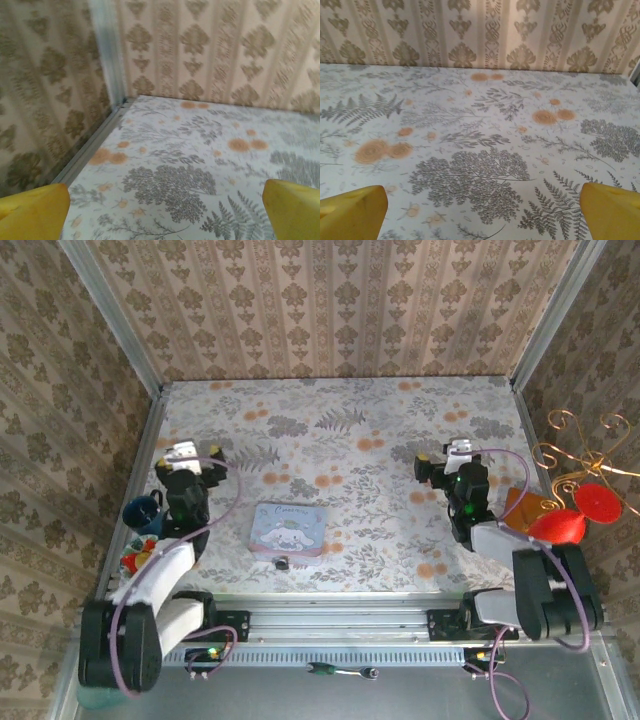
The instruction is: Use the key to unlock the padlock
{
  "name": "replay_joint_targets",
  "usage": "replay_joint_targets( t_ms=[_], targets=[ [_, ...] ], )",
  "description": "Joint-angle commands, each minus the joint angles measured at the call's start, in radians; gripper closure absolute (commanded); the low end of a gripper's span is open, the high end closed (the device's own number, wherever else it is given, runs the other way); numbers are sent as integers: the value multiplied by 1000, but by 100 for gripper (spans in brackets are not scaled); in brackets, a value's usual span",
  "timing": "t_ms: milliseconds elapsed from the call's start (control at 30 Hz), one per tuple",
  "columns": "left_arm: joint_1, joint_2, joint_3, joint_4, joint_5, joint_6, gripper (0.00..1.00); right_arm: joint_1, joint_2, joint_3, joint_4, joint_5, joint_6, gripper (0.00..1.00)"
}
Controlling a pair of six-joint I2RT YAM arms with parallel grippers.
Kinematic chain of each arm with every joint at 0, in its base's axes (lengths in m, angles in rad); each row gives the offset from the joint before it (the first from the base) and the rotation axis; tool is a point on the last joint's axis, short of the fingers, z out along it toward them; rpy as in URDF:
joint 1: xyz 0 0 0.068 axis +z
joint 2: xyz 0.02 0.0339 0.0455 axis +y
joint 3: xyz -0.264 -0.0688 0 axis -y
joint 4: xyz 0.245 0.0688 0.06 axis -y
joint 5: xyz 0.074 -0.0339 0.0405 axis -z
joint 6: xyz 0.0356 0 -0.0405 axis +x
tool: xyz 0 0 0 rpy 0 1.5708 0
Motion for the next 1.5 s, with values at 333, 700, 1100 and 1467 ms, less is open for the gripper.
replay_joint_targets(
  t_ms=[333, 700, 1100, 1467],
  targets=[
    [66, -617, -115, -365, 268, -544, 0, 6, -372, 315, -781, -255, 520, 0],
    [-119, -392, 52, -541, 487, -346, 0, 412, -361, 418, -1023, 48, 504, 0],
    [-661, -61, 142, -487, 172, -32, 0, 754, -267, 462, -1268, 379, 678, 3],
    [-695, -50, 62, -397, 136, 3, 0, 767, -223, 224, -1389, 326, 1126, 18]
  ],
)
